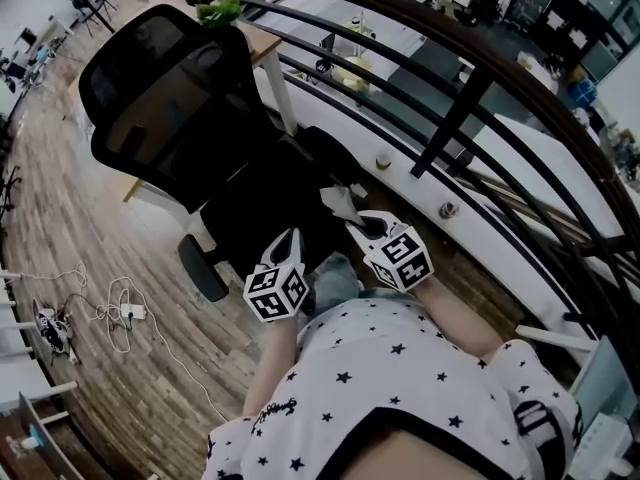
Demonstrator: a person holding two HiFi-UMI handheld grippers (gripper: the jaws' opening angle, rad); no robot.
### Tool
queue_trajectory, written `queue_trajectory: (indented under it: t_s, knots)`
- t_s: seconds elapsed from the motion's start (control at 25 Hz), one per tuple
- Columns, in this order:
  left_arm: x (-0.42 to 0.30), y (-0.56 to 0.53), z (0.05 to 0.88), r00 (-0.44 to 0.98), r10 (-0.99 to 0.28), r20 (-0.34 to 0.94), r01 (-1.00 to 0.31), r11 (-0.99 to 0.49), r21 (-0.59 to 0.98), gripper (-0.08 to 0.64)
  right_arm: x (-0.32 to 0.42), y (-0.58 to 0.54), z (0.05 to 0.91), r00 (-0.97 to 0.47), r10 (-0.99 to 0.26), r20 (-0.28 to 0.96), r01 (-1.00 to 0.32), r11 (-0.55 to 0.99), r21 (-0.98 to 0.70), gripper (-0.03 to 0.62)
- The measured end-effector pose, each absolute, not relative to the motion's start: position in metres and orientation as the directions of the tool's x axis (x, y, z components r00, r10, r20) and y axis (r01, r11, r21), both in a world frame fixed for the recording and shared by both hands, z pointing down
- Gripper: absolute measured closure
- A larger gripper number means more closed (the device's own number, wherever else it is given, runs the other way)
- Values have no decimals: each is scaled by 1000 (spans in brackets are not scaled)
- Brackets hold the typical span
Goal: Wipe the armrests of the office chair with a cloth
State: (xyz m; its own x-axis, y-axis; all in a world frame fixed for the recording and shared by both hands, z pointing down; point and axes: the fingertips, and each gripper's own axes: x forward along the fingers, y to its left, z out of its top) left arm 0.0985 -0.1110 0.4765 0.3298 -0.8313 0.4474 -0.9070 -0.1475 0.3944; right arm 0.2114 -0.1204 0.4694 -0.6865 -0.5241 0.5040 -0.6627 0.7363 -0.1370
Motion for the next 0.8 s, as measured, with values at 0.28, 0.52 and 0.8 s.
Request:
queue_trajectory:
  t_s: [0.28, 0.52, 0.8]
  knots:
    - [106, -100, 474, 335, -828, 449, -907, -154, 391, 555, 211, -108, 458, -702, -528, 479, -650, 750, -126, 558]
    - [107, -94, 478, 340, -825, 451, -905, -156, 396, 555, 210, -105, 459, -702, -539, 467, -651, 750, -114, 558]
    - [110, -93, 475, 342, -825, 450, -905, -161, 393, 555, 215, -105, 459, -699, -547, 460, -661, 741, -122, 558]
